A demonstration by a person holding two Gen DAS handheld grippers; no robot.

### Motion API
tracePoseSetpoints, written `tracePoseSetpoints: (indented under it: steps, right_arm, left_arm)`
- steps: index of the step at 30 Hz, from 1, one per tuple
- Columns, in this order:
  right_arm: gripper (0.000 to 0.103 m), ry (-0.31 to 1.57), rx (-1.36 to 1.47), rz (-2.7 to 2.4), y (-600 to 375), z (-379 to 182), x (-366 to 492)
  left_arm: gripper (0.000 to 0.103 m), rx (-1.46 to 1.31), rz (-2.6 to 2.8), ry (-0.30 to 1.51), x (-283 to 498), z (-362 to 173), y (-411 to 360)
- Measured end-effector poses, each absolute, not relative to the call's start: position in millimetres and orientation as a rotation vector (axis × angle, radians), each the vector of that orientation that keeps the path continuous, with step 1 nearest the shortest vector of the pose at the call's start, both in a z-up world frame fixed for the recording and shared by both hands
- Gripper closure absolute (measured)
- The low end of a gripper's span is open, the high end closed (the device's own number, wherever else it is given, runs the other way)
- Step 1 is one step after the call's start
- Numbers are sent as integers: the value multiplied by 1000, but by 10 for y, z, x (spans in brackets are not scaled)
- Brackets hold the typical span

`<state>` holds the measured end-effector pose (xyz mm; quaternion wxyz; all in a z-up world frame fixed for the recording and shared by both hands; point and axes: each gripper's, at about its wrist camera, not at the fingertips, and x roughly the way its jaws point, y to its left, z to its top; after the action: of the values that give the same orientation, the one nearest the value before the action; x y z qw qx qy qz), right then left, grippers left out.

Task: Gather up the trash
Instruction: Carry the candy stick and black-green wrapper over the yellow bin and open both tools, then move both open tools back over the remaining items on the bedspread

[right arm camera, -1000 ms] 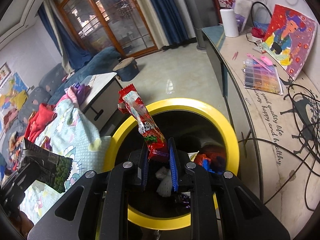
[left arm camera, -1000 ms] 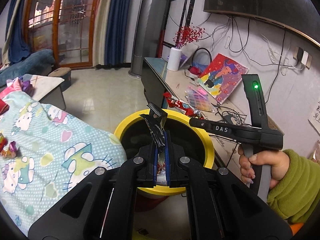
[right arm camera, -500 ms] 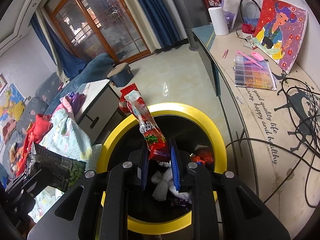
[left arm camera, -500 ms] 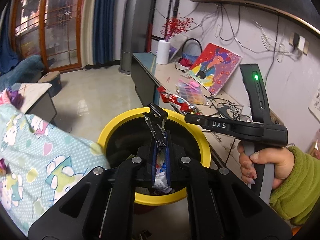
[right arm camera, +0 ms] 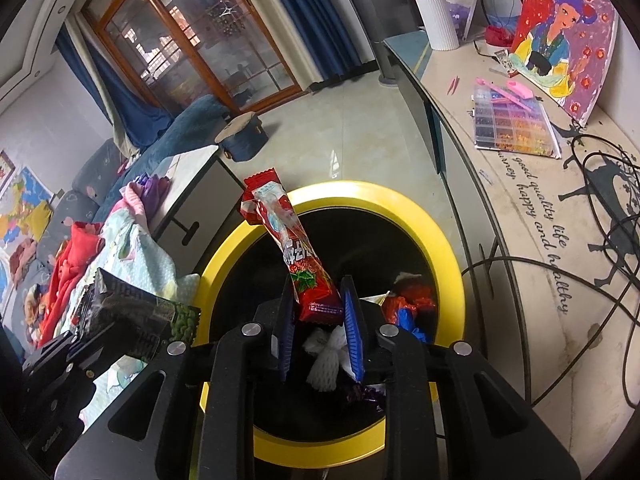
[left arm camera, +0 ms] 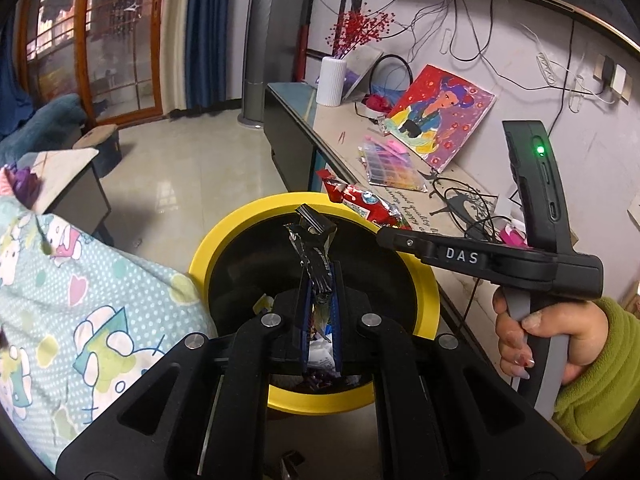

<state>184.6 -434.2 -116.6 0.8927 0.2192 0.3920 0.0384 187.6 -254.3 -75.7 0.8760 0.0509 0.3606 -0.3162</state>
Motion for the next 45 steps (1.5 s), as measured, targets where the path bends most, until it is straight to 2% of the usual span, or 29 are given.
tracePoseSetpoints:
  steps: [2, 4, 9, 12, 14, 16, 20, 22, 28, 34, 45]
  right_arm:
    - [80, 816, 457, 82, -4337, -1181, 1846]
    - [75, 816, 456, 90, -4325, -1180, 1848]
    - [73, 811, 459, 90, -4330, -1181, 1842]
    - [66, 810, 464, 84, -4349, -1179, 1834]
    - [62, 804, 467, 79, -4358, -1169, 1823]
    - [57, 799, 468, 82, -4367, -1159, 1828]
    - [49, 777, 454, 86, -4344, -1102, 1811]
    - [44, 769, 448, 86, -4336, -1073, 1805]
    - [32, 743, 431, 71, -4324, -985, 1787]
    - [26, 711, 387, 73, -4222, -873, 1753]
    - [22, 684, 305, 169, -3763, -627, 1700]
  left_arm:
    - [97, 94, -649, 761, 1895, -778, -2529]
    - [88, 87, -644, 762, 1895, -793, -2538]
    - [71, 82, -635, 759, 1884, -800, -2528]
    - [54, 76, -619, 754, 1878, -790, -2498]
    - [48, 69, -609, 750, 1865, -781, -2455]
    - [36, 62, -600, 751, 1858, -779, -2433]
    - [22, 52, -592, 747, 1836, -764, -2387]
    - [11, 51, -583, 746, 1816, -760, -2364]
    - [11, 71, -564, 727, 1748, -731, -2349]
    - [11, 85, -526, 685, 1651, -650, -2205]
    - [11, 57, -406, 619, 1554, -502, -1742]
